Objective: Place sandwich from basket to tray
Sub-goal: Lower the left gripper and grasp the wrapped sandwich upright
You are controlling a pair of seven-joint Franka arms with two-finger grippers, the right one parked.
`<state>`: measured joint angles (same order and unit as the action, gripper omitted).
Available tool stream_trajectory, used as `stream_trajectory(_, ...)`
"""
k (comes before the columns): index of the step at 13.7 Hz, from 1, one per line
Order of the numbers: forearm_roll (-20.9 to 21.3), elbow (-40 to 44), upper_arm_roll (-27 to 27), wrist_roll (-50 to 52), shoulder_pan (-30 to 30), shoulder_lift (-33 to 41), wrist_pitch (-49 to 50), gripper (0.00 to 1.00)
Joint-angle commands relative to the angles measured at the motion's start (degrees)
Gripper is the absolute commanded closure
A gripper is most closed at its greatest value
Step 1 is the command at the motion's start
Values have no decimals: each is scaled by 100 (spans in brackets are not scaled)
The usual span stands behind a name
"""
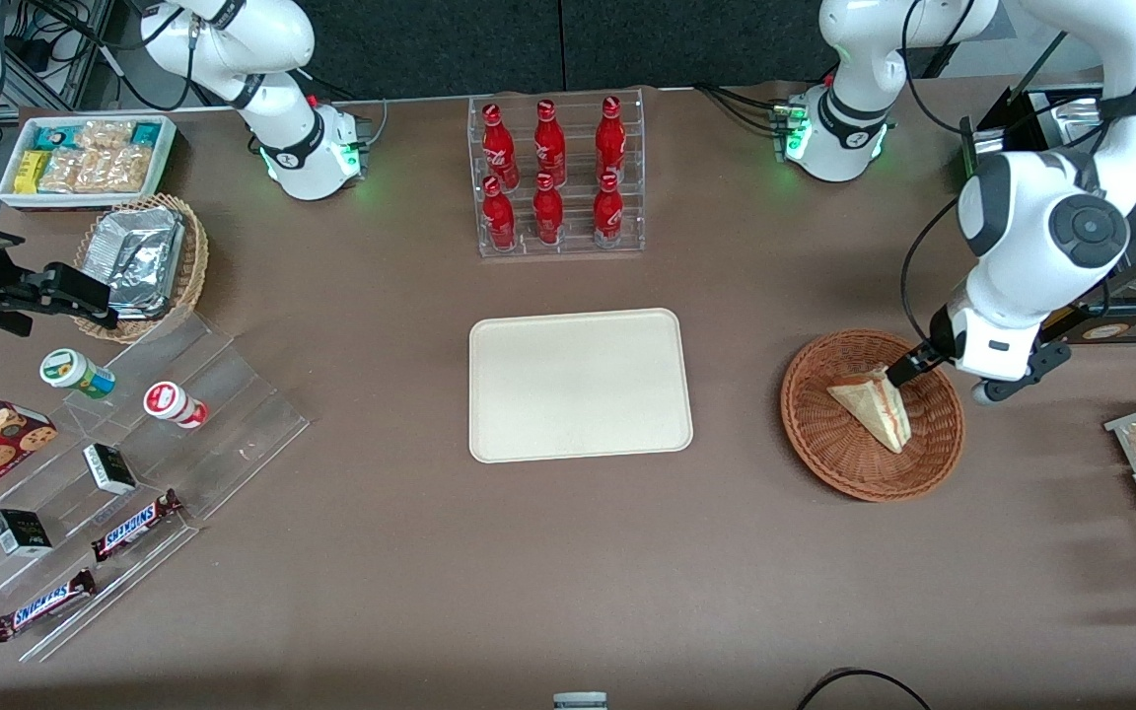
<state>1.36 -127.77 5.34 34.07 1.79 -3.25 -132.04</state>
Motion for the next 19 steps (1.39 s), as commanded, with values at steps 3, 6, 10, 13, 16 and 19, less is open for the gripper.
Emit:
stream_trajectory(3,-75,-46,-6,494,-179,-465,-629,0)
stream_trajectory(6,-75,-46,-6,575,-241,-651,-735,0)
stream_trajectory(10,-49,-46,-6,557,-241,-914,-937,0)
stream_trajectory(13,-13,-38,-6,513,-223,-1081,-1052,5)
stream_trajectory(16,-4,-55,-15,513,-171,-1134,-1017,59)
stream_trajectory(19,39,-12,-77,487,-170,-1091,-711,100)
